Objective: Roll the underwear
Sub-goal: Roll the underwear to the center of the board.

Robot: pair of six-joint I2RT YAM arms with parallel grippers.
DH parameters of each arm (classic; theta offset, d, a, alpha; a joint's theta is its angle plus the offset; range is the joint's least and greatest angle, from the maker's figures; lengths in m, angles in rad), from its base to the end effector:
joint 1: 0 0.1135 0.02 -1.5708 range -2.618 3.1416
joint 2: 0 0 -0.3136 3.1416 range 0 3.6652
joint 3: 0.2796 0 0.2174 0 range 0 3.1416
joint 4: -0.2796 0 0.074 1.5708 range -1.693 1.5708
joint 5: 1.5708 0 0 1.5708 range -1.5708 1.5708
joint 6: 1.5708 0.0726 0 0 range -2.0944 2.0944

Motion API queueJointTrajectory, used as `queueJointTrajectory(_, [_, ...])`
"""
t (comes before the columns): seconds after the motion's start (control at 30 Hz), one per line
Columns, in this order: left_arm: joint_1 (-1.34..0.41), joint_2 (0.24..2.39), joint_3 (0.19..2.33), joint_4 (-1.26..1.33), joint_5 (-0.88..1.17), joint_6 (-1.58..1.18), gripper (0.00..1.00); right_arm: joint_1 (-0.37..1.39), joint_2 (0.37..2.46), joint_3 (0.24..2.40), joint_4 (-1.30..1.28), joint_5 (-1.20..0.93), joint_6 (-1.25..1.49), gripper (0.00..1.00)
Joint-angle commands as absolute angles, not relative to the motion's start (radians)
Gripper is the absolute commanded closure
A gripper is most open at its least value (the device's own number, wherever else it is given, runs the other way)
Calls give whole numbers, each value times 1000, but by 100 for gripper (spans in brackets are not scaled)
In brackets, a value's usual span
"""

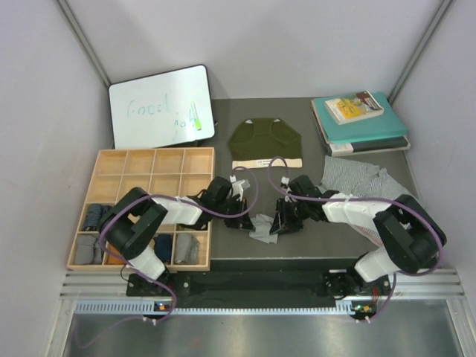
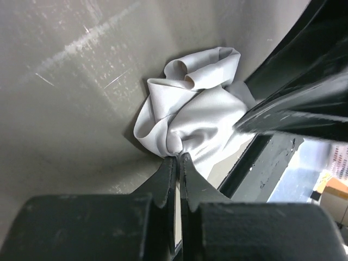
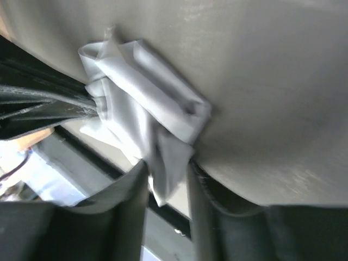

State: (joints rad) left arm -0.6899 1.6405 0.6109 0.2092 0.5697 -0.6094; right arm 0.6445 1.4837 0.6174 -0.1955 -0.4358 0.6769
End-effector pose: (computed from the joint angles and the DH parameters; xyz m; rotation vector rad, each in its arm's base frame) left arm 0.2011 -0.2167 0.1793 0.4053 2.5923 -1.2287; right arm 0.1750 0.1698 0.1835 -0.1180 2.8527 0.9534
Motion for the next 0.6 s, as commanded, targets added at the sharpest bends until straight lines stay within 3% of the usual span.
queueJointTrajectory(0.0, [-693,1666,646,114,499,-529,100,608,1382,693,-423,-287,551,61])
queueJointTrajectory(0.13, [-693,1677,666,86,512,-508,100,584,1365,765,-462,-273,476,55])
queueJointTrajectory(0.57, [-693,1695,707,38,532,-494,100,563,1549,830,-238,-403,331,53])
